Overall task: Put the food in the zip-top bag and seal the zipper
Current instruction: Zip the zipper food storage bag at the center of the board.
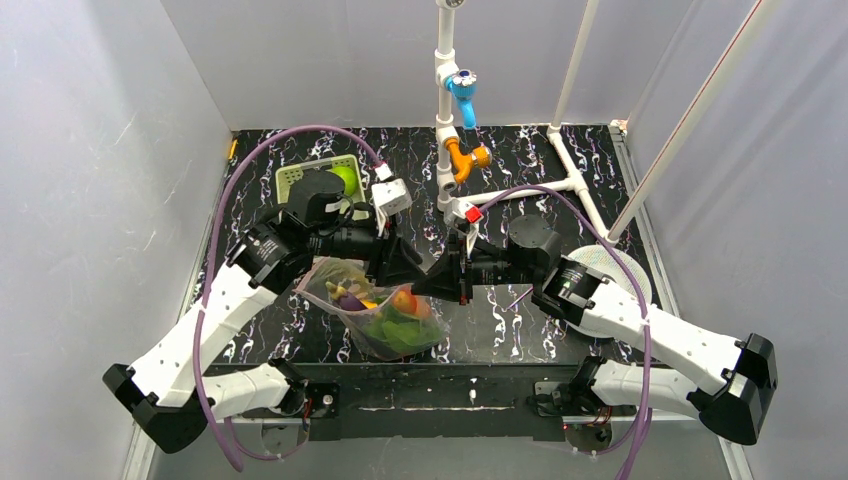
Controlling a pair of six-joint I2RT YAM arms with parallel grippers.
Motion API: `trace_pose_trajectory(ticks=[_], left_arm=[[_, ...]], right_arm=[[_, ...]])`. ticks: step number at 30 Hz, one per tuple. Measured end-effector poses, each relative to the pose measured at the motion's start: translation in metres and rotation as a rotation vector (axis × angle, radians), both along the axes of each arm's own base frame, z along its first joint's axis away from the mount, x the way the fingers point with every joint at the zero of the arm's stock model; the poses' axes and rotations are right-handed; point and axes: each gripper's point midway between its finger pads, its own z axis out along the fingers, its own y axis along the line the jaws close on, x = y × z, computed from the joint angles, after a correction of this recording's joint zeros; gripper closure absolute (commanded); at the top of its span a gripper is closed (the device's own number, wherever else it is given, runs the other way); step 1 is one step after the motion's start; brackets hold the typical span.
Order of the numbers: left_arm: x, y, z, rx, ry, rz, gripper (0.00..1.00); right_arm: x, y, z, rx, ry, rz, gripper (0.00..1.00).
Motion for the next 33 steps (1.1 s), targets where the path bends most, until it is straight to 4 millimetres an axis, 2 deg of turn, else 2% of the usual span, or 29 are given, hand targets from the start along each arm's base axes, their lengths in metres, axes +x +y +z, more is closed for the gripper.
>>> trace_pose_trajectory(ticks=[6,8,13,16,19,21,23,24,29,33], left_arm=[[-0.006,-0.002,-0.004,0.004,0.033,-0.035,0.89],[-0.008,-0.001,-0.003,0.003,0.036,-0.042,1.00],[-0.007,-0.001,-0.004,0.004,0.009,-0.052,1.00],[-0.002,0.003,-0.009,0.028,-0.022,-0.023,1.00],[0.000,0.020,-0.015,0.071,-0.074,0.050,1.00],[-0.001,0.032,-0.016,0.097,-0.106,0.088,1.00],[-0.011,0.055,-0.017,0.137,-0.145,0.140,1.00],[-0.011,0.056,-0.017,0.138,-0.146,0.142,1.00],[-0.026,0.100,-0.029,0.200,-0.181,0.282,1.00],[-0.037,0.123,-0.032,0.193,-0.203,0.355,1.00]], right_arm=[[0.002,-0.001,0.000,-0.001,0.000,-0.012,0.99],[0.003,-0.001,0.000,-0.002,0.002,-0.020,0.99],[0.008,-0.005,-0.001,0.008,0.015,-0.077,0.99],[0.019,-0.012,-0.004,0.025,0.031,-0.189,0.99],[0.043,-0.041,-0.008,0.053,0.064,-0.430,0.99],[0.052,-0.051,-0.006,0.059,0.067,-0.505,0.99],[0.060,-0.067,-0.003,0.061,0.058,-0.594,0.99],[0.060,-0.069,-0.003,0.061,0.057,-0.601,0.99],[0.062,-0.091,-0.006,0.033,0.035,-0.677,0.99],[0.067,-0.103,-0.009,0.011,0.025,-0.727,0.99]])
